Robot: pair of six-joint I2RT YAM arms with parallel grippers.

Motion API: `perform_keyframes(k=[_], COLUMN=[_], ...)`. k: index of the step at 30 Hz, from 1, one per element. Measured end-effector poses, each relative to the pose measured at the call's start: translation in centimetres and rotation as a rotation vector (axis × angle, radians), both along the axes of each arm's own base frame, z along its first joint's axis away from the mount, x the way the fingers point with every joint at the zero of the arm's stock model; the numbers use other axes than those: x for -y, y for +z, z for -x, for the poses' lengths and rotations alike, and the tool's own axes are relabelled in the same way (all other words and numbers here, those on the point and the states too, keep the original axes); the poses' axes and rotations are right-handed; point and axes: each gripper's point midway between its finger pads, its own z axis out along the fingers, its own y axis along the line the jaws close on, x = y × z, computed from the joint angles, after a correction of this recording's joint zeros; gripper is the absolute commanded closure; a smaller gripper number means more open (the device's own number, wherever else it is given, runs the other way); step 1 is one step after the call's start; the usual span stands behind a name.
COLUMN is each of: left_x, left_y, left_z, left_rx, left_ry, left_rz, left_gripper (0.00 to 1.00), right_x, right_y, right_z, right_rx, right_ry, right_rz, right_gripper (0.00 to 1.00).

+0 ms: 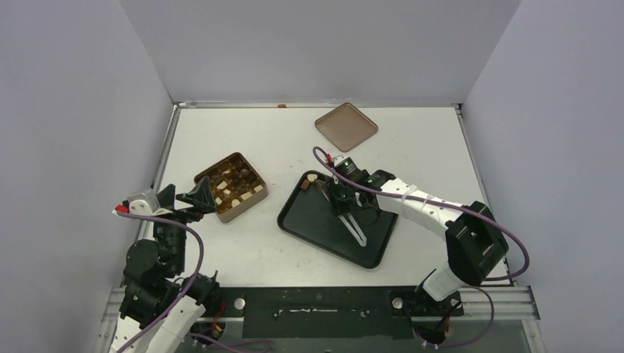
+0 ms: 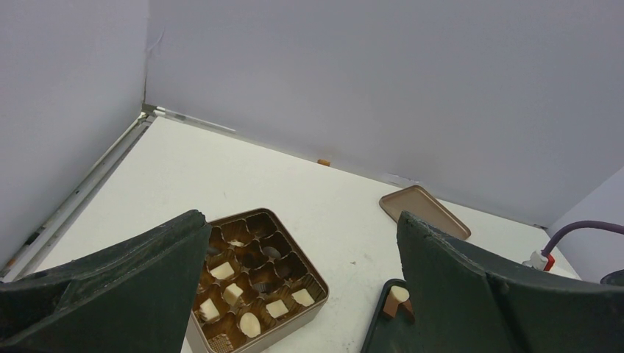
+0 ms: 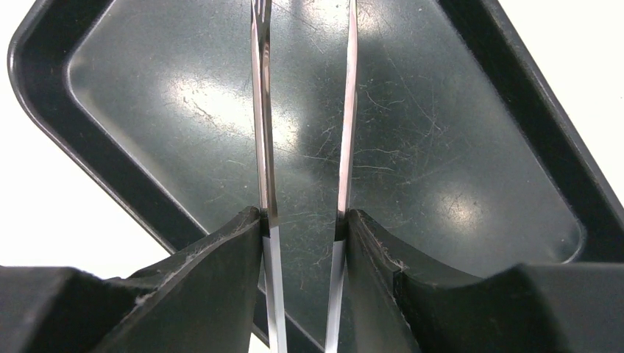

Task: Pack the chocolate
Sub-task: Pick up the fake chocolate from the plate.

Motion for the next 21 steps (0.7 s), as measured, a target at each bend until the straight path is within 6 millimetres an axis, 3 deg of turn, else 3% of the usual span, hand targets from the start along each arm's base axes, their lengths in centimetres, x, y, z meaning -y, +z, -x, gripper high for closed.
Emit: perform_keyframes(k=[15,21], left_x=[0.0,0.0], left_y=[0.0,0.0], left_z=[0.0,0.0], left_rx=[0.0,0.0], left_ry=[0.0,0.0], left_rz=[0.0,0.0], left_gripper=[0.03,0.03], right_x=[0.0,-0.3], right_y=[-2.4,-2.6], right_z=[-0.3,-0.4], right_rx=[-0.055,-0.061], right_ry=[0.0,0.009], right_rz=[0.022,0.017], right_gripper=[0.58,0.71])
